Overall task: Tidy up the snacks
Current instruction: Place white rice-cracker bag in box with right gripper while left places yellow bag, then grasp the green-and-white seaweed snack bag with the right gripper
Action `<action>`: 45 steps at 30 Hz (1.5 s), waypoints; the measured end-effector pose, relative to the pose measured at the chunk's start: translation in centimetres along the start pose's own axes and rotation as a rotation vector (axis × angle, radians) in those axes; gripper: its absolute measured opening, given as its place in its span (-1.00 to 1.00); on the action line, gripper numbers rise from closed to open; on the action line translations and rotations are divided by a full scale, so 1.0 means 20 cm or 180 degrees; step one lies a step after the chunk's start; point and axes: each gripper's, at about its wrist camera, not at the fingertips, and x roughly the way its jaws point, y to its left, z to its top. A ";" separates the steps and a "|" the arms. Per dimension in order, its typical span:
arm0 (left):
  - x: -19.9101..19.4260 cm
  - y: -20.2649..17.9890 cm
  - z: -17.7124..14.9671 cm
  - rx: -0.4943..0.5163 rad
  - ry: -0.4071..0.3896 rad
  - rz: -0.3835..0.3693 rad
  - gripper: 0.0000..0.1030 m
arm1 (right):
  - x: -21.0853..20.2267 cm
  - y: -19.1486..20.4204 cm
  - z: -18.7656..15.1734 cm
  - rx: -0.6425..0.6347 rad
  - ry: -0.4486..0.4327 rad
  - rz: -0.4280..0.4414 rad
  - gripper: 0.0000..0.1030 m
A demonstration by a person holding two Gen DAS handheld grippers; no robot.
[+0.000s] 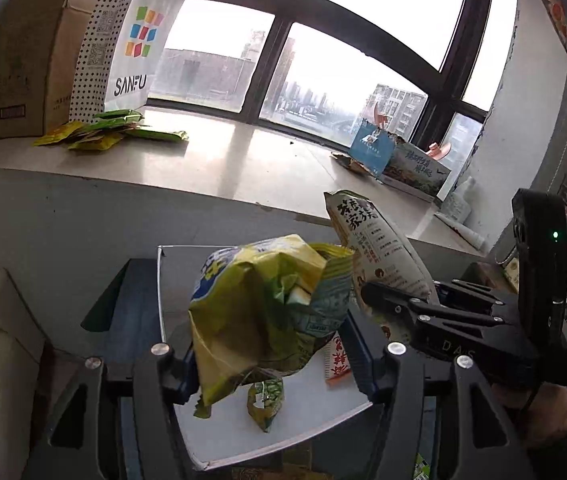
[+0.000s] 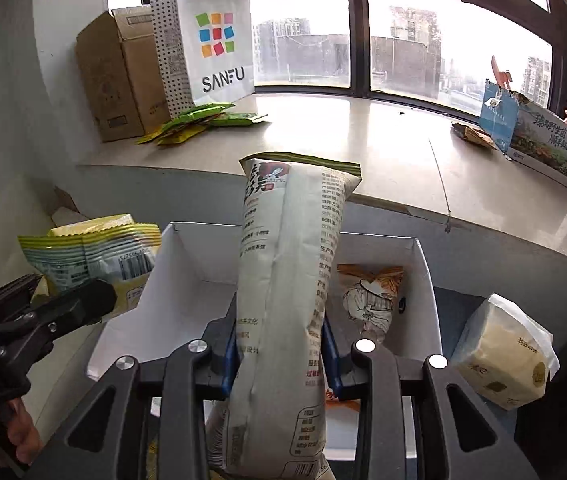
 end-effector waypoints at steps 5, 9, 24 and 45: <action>0.04 0.07 -0.03 -0.0044 0.0060 0.0225 1.00 | 0.05 -0.07 0.01 0.0214 -0.0039 0.0113 1.00; 0.04 0.09 -0.06 -0.0039 0.0134 0.0262 1.00 | 0.01 -0.09 -0.01 0.0186 -0.0154 0.0161 1.00; -0.37 -0.20 -0.39 0.0666 0.0175 0.0019 1.00 | -0.55 -0.09 -0.46 -0.0150 -0.0505 0.0580 1.00; -0.53 -0.25 -0.98 0.0685 0.0560 -0.0214 1.00 | -0.48 -0.13 -1.26 -0.1276 0.0409 0.1119 1.00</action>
